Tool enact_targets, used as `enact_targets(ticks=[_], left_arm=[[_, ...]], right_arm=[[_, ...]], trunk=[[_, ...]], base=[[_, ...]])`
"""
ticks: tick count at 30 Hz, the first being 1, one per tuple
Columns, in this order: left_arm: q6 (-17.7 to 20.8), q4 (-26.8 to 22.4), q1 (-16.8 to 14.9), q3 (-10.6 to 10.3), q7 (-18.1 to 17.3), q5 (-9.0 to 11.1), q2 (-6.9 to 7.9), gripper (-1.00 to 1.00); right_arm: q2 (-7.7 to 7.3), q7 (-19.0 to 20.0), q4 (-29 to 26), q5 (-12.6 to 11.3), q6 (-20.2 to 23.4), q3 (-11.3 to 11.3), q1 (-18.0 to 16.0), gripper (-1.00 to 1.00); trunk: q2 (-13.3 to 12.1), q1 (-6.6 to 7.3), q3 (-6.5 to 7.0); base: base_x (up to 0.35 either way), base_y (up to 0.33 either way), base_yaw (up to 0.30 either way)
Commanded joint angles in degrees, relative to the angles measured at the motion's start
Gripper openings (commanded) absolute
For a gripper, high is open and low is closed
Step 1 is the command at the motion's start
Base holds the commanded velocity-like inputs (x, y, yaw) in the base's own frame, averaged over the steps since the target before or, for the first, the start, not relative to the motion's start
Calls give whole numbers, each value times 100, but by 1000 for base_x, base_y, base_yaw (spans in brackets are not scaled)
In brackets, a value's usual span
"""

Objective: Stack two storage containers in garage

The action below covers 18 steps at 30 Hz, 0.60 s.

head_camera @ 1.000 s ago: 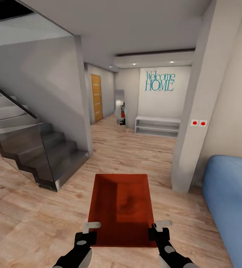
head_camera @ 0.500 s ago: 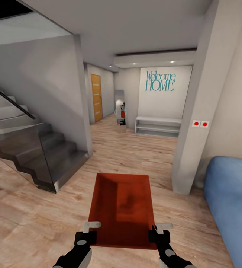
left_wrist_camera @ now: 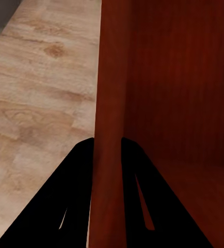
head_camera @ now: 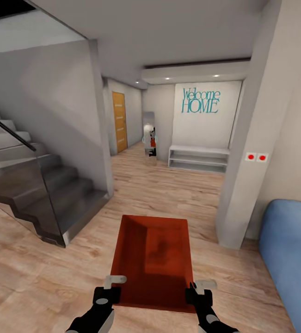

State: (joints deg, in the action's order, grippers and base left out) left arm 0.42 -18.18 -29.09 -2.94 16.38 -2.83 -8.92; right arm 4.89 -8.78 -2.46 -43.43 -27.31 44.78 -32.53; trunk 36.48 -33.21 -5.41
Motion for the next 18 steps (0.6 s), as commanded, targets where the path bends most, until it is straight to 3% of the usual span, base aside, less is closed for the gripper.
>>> enact_targets(ticks=[1,11,12,18], left_arm=[[11,18,0,-64,70,4,36,-100],[11,24,0,-26,45,-83,29,-100],[11,24,0,-198,129,494,57,-100],[11,19,0,-198,129,494,57,-100]], right_arm=[[6,-7,-32,22,24,15,-7,-100],[-2,-23,0,-2157,-74,2144,-7,-100],[0,25,-358,3788,283,-3385,-7,-100],[-5,25,-359,3819,292,-3394,-7,-100]], trunk=[[8,-5,-10],[8,-5,-10],[8,-5,-10],[8,-5,-10]], base=[[305,0,0],[306,0,0],[306,0,0],[306,0,0]])
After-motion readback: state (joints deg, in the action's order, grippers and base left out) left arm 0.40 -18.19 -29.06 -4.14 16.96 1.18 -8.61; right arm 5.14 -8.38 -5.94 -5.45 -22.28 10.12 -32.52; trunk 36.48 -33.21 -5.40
